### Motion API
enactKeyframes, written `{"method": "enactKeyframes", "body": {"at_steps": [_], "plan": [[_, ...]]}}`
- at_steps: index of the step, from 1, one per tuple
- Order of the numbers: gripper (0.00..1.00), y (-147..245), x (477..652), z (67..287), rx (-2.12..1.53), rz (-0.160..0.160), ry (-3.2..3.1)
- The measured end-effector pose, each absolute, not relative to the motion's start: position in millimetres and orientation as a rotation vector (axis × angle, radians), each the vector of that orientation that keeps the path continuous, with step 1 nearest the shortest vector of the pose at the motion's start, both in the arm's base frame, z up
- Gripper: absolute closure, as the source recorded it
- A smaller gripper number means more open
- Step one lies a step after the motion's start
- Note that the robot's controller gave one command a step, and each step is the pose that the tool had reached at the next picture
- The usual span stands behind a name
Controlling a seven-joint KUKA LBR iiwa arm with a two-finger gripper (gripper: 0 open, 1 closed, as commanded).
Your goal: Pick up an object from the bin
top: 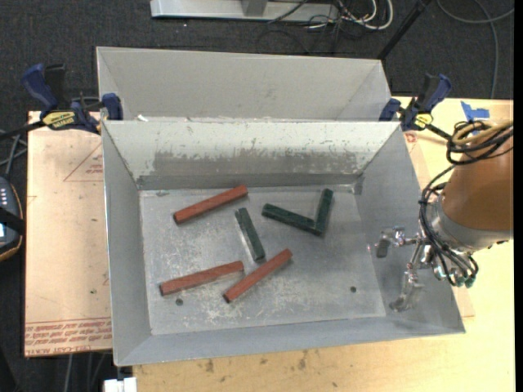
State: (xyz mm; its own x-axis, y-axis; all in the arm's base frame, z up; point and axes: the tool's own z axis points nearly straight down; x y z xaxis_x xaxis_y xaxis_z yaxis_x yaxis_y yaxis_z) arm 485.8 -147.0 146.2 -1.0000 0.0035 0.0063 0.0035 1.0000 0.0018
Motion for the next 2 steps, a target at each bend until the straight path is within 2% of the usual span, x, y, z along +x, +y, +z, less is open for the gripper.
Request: {"method": "enactKeyframes", "body": {"at_steps": [1, 2], "plan": [[0.0, -146.4, 487.9, 149.7, 0.001, -0.001, -3.142], [0.0, -141.8, 558.5, 149.6, -0.075, -0.001, -3.144]]}}
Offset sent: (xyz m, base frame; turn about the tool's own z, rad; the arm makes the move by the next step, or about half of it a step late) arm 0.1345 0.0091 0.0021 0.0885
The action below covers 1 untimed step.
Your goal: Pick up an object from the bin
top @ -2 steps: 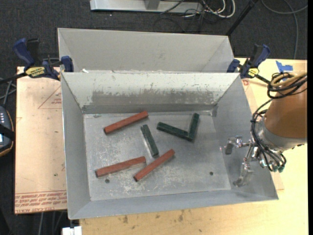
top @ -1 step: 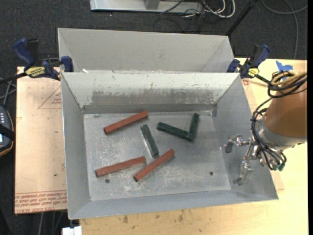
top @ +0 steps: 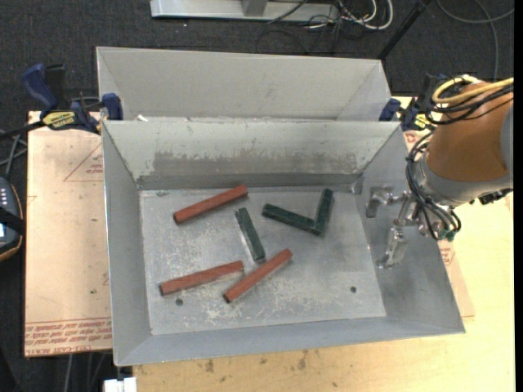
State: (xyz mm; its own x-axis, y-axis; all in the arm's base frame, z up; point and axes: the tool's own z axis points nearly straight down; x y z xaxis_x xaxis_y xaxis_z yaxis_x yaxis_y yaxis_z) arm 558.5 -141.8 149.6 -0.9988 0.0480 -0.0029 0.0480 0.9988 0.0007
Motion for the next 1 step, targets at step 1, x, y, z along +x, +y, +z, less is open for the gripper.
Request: {"method": "enactKeyframes", "body": {"at_steps": [1], "plan": [[0.0, -135.9, 563.9, 100.8, 0.119, 0.001, 3.133]]}}
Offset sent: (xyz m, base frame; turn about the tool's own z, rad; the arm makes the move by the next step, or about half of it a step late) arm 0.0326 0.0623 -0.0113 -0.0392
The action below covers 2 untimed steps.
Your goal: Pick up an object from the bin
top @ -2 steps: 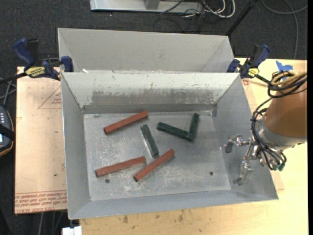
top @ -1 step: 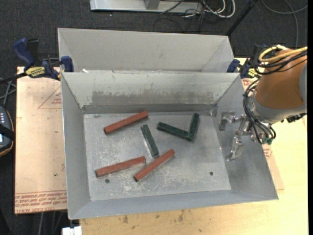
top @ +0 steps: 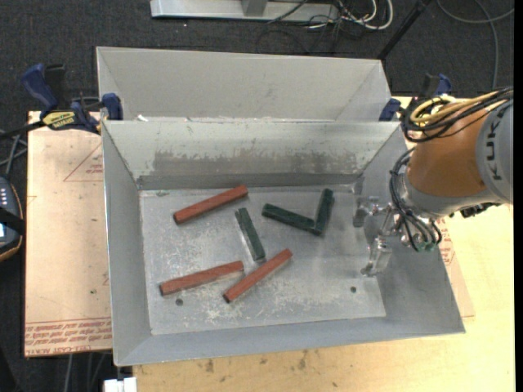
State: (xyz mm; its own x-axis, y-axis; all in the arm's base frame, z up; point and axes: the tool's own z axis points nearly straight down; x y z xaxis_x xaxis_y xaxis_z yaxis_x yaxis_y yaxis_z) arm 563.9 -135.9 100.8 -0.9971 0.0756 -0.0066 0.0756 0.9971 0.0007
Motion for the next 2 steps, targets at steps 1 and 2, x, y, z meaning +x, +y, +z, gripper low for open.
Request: {"method": "enactKeyframes", "body": {"at_steps": [1, 2], "plan": [[0.0, -91.1, 581.5, 124.4, 0.036, 0.001, 3.146], [0.0, -66.8, 581.3, 140.1, -0.021, 0.001, 3.13]]}}
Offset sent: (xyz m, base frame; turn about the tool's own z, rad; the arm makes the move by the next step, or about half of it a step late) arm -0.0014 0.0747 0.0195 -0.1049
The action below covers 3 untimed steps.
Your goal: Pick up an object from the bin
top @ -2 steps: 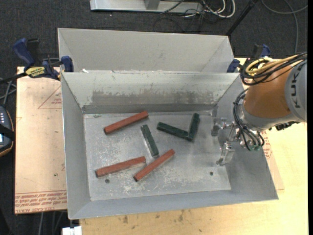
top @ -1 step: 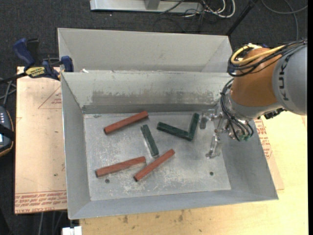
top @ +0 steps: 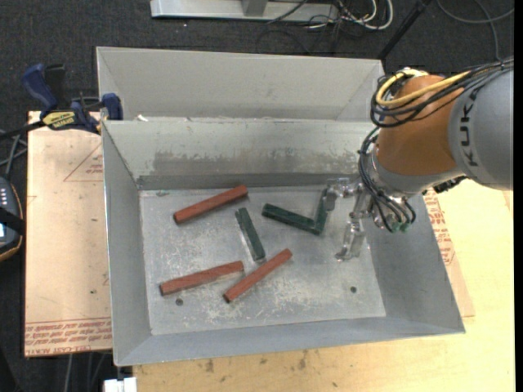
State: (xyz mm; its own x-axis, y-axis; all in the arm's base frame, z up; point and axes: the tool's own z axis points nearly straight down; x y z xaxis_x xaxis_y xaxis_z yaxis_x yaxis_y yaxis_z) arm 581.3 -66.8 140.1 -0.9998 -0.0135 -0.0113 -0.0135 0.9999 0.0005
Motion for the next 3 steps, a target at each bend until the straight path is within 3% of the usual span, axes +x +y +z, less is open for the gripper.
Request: {"method": "enactKeyframes", "body": {"at_steps": [1, 2, 3], "plan": [[0.0, -57.0, 606.6, 111.6, -0.194, 0.0, 3.132], [1.0, -18.5, 595.2, 72.0, -0.002, 0.001, 3.137], [1.0, -18.4, 595.2, 71.9, -0.002, 0.0, 3.137]]}}
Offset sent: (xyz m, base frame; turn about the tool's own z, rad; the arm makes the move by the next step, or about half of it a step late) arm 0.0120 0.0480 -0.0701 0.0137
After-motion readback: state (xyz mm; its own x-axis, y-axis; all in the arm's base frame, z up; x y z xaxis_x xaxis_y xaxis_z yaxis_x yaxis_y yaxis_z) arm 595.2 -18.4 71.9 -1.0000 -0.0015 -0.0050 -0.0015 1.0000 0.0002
